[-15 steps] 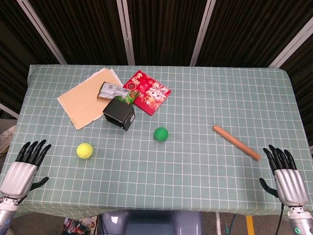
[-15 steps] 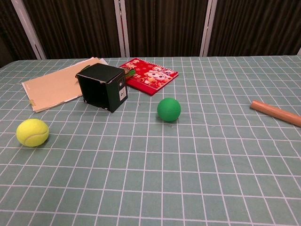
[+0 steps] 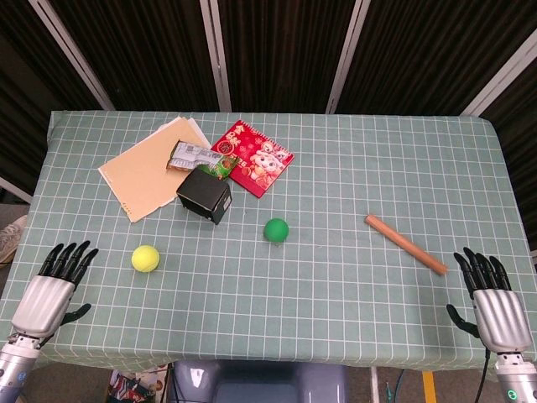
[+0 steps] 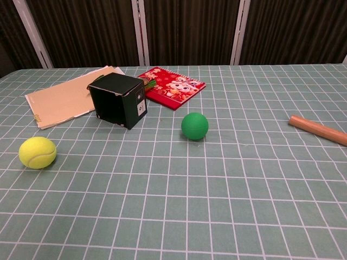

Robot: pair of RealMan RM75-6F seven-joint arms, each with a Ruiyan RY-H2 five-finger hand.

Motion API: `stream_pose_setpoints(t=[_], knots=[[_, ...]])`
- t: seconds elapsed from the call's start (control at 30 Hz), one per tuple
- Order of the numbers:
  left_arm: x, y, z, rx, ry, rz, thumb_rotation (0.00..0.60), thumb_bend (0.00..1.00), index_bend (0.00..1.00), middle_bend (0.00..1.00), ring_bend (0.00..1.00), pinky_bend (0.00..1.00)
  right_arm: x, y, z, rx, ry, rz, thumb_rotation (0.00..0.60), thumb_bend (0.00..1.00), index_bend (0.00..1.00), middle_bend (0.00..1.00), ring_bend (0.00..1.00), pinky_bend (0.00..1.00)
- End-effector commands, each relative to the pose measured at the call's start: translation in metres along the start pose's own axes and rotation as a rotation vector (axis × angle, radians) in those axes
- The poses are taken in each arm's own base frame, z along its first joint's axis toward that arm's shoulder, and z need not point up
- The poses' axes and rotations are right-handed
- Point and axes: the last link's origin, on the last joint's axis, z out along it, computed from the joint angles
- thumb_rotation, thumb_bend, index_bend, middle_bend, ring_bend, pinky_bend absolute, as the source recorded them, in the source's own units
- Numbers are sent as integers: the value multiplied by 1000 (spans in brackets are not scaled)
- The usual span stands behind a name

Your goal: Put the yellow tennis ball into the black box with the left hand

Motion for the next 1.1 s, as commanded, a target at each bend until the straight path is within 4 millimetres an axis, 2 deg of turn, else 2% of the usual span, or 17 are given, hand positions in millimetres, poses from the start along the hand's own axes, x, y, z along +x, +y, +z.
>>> stream_pose_setpoints(t=[0.03, 0.07, 0.13, 0.27, 0.43, 0.6, 1.1], knots=[[-12, 2, 6, -24, -41, 36, 600, 226, 258, 307, 221, 311, 1, 0, -1, -1, 3, 6, 600, 318, 0, 0, 0, 0], [-16, 2, 9, -30, -53, 56, 600, 269, 335, 385, 302, 386, 1, 0, -1, -1, 4, 6, 600, 318, 0, 0, 0, 0], [-23, 3, 13, -41, -78, 76, 600, 326, 425, 481, 404, 454, 1, 0, -1, -1, 4, 9, 600, 318, 0, 0, 0, 0], [-39, -1, 19, -65, -132, 137, 600, 388, 484, 549, 487, 499, 0, 3, -1, -10, -3, 2, 600, 318, 0, 0, 0, 0], [-55, -9, 23, -79, -198, 184, 600, 394, 497, 567, 510, 511, 2, 3, -1, -13, 8, 3, 600, 318, 0, 0, 0, 0], [-59, -12, 28, -84, -211, 204, 600, 394, 512, 585, 526, 511, 1, 4, -1, -16, 5, 3, 600, 318, 0, 0, 0, 0], [-65, 12, 71, -184, -202, 214, 600, 391, 482, 538, 496, 493, 10, 9, -2, -23, 38, 23, 600, 318, 0, 0, 0, 0]])
